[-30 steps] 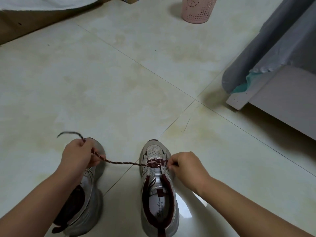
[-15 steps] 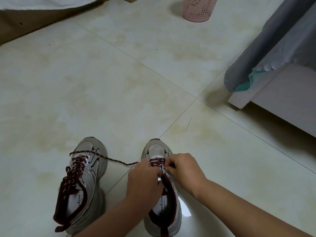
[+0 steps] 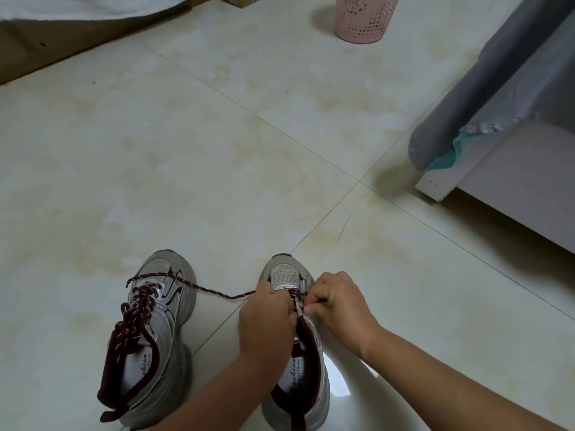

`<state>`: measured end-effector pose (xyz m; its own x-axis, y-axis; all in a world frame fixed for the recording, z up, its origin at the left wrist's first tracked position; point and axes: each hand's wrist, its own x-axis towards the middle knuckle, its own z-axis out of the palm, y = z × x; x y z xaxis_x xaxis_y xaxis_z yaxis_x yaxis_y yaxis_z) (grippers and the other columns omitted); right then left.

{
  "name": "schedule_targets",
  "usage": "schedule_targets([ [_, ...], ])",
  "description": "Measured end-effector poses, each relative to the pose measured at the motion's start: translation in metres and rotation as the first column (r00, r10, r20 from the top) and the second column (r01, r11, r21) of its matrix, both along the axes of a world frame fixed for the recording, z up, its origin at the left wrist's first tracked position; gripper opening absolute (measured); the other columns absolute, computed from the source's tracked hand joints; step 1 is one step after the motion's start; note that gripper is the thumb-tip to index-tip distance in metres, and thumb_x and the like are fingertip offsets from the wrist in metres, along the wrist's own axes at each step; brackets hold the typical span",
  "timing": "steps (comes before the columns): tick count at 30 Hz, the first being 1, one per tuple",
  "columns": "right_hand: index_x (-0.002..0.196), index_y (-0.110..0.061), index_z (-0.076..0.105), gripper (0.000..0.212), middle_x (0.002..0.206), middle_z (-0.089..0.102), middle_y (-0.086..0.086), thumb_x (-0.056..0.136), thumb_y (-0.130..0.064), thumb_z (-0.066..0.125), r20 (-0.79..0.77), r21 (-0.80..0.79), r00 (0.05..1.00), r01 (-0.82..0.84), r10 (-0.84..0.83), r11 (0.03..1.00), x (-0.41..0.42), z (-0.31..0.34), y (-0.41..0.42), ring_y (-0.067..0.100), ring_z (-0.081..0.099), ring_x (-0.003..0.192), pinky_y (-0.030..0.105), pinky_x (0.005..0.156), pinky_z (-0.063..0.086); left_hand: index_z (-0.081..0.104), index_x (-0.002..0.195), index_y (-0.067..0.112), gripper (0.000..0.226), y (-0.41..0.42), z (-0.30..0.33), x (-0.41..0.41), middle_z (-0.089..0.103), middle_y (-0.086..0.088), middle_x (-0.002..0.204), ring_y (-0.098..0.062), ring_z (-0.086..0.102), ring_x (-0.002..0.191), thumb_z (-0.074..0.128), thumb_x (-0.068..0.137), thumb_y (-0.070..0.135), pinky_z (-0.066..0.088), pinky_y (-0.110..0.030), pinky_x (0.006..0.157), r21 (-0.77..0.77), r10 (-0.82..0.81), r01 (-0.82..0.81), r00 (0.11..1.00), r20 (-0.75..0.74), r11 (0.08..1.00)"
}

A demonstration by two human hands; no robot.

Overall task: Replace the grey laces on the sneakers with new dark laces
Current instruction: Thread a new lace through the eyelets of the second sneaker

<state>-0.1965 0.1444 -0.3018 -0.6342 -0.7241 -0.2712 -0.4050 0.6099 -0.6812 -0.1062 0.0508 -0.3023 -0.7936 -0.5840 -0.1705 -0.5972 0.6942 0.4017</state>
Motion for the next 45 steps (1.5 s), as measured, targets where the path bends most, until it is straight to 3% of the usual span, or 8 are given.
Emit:
schedule_targets([
  [16,0.097,-0.020,0.025,0.018,0.108,0.063,0.008,0.092,-0.025,0.042,0.125,0.366,0.989,0.029,-0.080,0.930,0.049,0.030,0.007,0.030,0.059,0.099,0.030,0.065,0.034,0.039,0.064,0.010,0.025,-0.048,0.031,-0.009,0.041,-0.010,0.070,-0.015,0.037,0.068,0.043,0.088,0.017,0.034,-0.029,0.066,0.644,-0.088,0.076,0.996,-0.014,0.761],
  [22,0.101,-0.016,0.028,0.016,0.106,0.063,0.009,0.092,-0.019,0.041,0.094,0.358,0.992,0.042,-0.081,0.933,0.048,0.027,0.003,0.030,0.059,0.091,0.031,0.056,0.033,0.033,0.058,0.011,0.033,-0.081,0.106,-0.027,0.061,-0.005,0.064,-0.021,0.065,0.058,0.027,0.090,0.002,0.058,-0.035,0.067,0.987,0.611,0.131,0.774,-0.163,0.096],
  [24,0.101,-0.017,0.026,0.017,0.106,0.063,0.009,0.092,-0.020,0.041,0.095,0.360,0.993,0.029,-0.068,0.932,0.048,0.025,0.002,0.028,0.052,0.081,0.031,0.057,0.033,0.033,0.059,0.013,0.032,-0.096,0.119,-0.028,0.048,-0.003,0.059,-0.011,0.042,0.039,0.030,0.089,0.005,0.048,-0.022,0.046,0.964,0.696,0.136,0.669,-0.261,0.230],
  [27,0.107,-0.014,0.032,0.019,0.107,0.063,0.010,0.092,-0.021,0.041,0.091,0.371,0.993,0.041,-0.080,0.928,0.048,0.022,0.001,0.030,0.056,0.088,0.030,0.064,0.034,0.045,0.077,0.021,0.016,-0.100,0.101,-0.015,0.051,0.000,0.072,-0.009,0.040,0.050,0.049,0.092,0.019,0.034,-0.021,0.053,0.325,0.053,0.021,0.974,-0.218,0.946],
  [31,0.120,-0.011,0.033,0.030,0.107,0.063,0.009,0.092,-0.020,0.040,0.068,0.382,0.993,0.063,-0.096,0.922,0.048,0.017,0.001,0.030,0.059,0.094,0.030,0.066,0.036,0.059,0.076,0.028,0.020,-0.087,0.062,0.010,0.056,0.007,0.074,-0.008,0.048,0.067,0.057,0.085,0.046,0.038,-0.023,0.063,0.283,-0.548,0.470,0.713,0.437,0.836],
  [35,0.122,-0.009,0.032,0.031,0.106,0.063,0.009,0.092,-0.013,0.037,0.027,0.423,0.996,0.069,-0.088,0.903,0.051,0.010,0.000,0.030,0.054,0.085,0.031,0.056,0.034,0.051,0.047,0.023,0.041,-0.096,0.104,0.002,0.039,0.006,0.049,-0.008,0.033,0.045,0.059,0.086,0.032,0.032,-0.017,0.045,0.642,-0.187,0.168,0.982,-0.040,0.748],
  [41,0.107,-0.013,0.031,0.017,0.105,0.063,0.011,0.091,-0.007,0.034,0.022,0.434,0.999,0.030,-0.044,0.900,0.054,0.012,-0.001,0.028,0.045,0.076,0.027,0.047,0.023,0.053,0.047,0.021,0.031,-0.092,0.146,-0.009,0.031,0.009,0.045,-0.005,0.024,0.041,0.053,0.078,0.026,0.030,-0.012,0.039,0.849,0.227,0.343,0.861,-0.455,0.403],
  [45,0.099,-0.017,0.024,0.014,0.085,0.057,0.003,0.093,-0.018,0.037,0.038,0.419,0.999,0.007,-0.026,0.908,0.053,0.018,-0.004,0.027,0.049,0.078,0.026,0.047,0.024,0.061,0.057,0.027,0.024,-0.077,0.134,-0.015,0.048,-0.002,0.054,-0.011,0.043,0.053,0.053,0.079,0.033,0.040,-0.019,0.057,0.649,-0.037,0.400,0.867,-0.498,0.647],
])
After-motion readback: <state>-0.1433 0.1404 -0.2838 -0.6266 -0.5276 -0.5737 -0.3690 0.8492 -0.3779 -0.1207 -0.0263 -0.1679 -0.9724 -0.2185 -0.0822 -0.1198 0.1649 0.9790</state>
